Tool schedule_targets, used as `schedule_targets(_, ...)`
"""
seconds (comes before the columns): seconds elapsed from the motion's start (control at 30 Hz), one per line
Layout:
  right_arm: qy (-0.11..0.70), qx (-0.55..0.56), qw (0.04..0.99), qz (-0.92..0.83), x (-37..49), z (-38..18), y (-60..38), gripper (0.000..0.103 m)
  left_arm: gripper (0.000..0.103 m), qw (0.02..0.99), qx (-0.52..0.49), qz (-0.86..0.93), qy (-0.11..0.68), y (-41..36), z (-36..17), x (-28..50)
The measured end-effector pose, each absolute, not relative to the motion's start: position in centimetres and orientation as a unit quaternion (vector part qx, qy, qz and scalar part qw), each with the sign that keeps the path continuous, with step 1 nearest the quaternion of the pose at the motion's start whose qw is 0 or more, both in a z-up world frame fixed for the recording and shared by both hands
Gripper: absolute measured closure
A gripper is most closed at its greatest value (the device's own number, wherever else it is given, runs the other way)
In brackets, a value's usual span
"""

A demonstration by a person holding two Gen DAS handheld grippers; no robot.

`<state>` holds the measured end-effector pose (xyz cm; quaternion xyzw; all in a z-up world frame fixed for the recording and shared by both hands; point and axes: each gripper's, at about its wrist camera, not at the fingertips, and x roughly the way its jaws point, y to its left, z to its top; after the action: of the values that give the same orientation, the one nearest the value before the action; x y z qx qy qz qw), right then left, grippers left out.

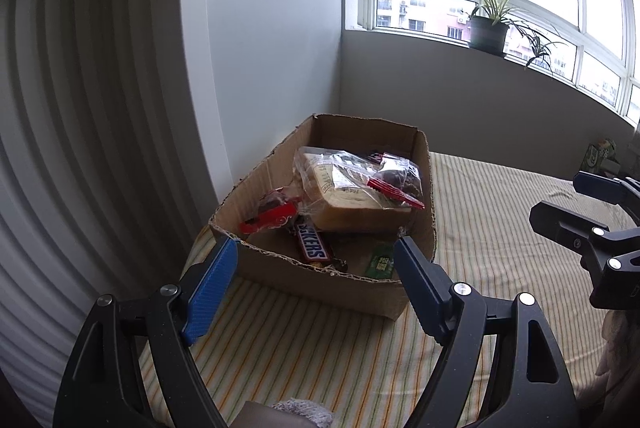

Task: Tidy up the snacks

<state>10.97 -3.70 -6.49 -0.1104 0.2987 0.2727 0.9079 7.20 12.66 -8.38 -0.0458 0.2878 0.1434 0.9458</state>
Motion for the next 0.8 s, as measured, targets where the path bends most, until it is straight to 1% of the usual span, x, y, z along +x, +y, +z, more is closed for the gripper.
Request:
schedule_targets(0.4, 0.291, -0.112, 0.912, 0.267, 10.4, -6.3, -3.9, 0.000, 0.022, 0.945, -0.048, 0.154, 0.285, 12.9, -8.4, 6.9)
schedule_targets(0.8, 0.282, -0.113, 0.915, 0.264, 9.6, -5.4, -4.2, 0.000, 0.022, 0.950, -0.046, 0.155, 0.268, 12.1, -7.2, 6.2)
